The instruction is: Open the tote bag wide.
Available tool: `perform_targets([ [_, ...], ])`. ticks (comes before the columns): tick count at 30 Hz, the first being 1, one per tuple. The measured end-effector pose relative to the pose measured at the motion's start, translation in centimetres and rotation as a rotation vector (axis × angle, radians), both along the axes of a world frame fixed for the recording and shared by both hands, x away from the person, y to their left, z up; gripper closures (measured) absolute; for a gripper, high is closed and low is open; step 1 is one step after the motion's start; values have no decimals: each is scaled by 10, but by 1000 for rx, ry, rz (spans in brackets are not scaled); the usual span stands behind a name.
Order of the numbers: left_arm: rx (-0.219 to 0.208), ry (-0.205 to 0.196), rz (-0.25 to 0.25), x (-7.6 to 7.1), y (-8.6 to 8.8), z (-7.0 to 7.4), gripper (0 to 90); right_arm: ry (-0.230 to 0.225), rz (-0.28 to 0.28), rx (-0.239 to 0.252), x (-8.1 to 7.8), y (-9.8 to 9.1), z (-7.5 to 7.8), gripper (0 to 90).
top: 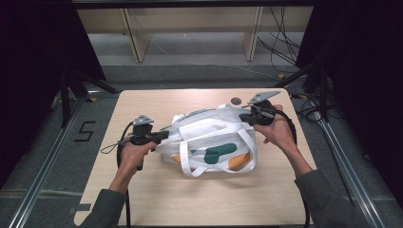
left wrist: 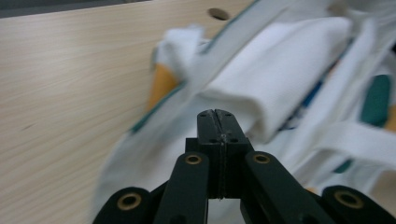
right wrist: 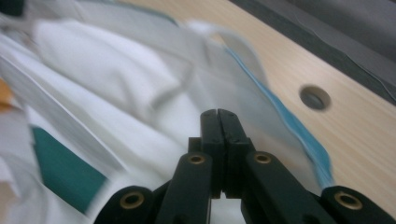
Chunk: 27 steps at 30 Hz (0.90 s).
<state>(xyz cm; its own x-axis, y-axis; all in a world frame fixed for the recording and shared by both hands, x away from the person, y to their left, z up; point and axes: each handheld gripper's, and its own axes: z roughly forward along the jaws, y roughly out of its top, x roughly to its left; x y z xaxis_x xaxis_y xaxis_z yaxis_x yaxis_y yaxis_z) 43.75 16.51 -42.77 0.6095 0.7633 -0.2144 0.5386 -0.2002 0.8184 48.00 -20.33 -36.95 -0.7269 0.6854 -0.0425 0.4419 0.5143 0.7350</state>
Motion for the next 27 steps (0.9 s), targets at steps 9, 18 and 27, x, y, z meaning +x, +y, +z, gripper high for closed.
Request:
perform_targets([
  [9, 59, 70, -102, 28, -62, -10, 894, 121, 63, -83, -2, 27, -32, 900],
  [18, 212, 124, -49, 67, -85, -10, 895, 257, 212, -172, -68, 14, -82, 900],
  [27, 250, 76, -168, 26, -82, -5, 881, 54, 177, -73, -23, 39, -26, 900],
])
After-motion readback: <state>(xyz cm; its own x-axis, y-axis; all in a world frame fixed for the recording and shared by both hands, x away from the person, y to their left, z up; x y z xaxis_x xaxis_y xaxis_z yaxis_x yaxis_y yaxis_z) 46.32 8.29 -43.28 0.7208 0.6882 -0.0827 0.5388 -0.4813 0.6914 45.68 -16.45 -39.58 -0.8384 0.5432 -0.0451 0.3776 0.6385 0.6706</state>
